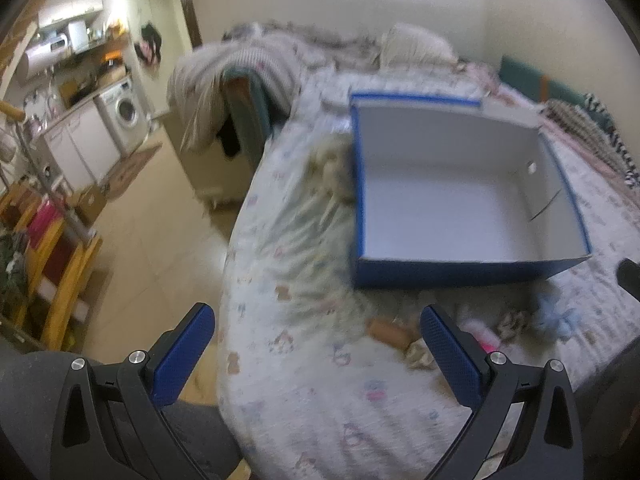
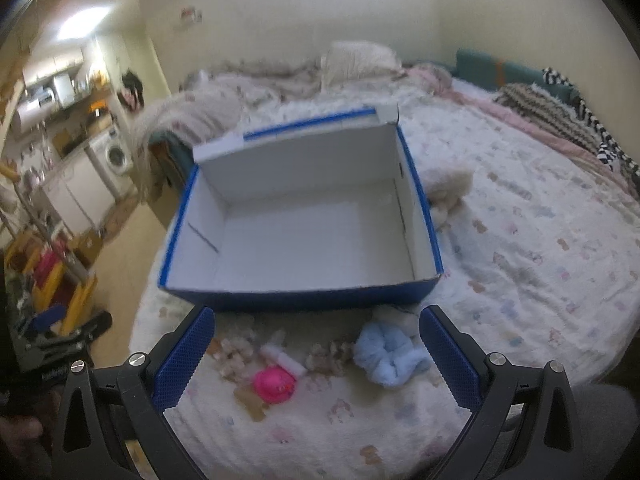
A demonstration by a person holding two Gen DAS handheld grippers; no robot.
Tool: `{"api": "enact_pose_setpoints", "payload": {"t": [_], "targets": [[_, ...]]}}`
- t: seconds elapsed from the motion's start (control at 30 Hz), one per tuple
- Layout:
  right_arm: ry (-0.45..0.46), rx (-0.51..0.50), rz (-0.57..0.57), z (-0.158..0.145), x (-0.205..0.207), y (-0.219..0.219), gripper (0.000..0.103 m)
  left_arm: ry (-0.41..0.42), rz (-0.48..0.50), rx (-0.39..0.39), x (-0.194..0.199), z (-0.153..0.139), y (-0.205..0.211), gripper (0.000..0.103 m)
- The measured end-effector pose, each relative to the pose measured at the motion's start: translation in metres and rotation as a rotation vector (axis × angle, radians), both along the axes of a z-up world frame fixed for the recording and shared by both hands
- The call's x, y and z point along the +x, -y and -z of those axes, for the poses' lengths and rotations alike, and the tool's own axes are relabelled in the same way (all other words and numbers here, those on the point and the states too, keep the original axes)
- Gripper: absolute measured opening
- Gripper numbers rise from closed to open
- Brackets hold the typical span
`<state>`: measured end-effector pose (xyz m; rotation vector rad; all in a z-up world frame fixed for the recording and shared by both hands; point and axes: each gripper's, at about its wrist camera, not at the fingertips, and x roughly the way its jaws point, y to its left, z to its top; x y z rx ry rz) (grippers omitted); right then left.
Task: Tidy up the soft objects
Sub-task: 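Grasp the orange foam cylinder with the left tool while the right tool grasps the light blue plush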
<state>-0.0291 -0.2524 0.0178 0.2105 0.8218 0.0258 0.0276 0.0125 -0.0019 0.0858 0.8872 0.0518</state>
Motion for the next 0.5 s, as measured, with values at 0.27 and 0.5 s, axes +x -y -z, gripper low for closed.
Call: {"api": "enact_pose_setpoints", "payload": {"t": [0.27, 0.5], "targets": [[-0.138, 0.033, -0.024, 0.021, 0.03, 0.014, 0.103, -0.376, -0.054, -0.163, 0.063, 0.063, -0.011, 0.069], [-0.234, 0.086, 0.004, 0.048, 0.05, 0.026, 0.103, -0.537, -0.171, -0.374, 0.096, 0.124, -0.003, 0.05]]}}
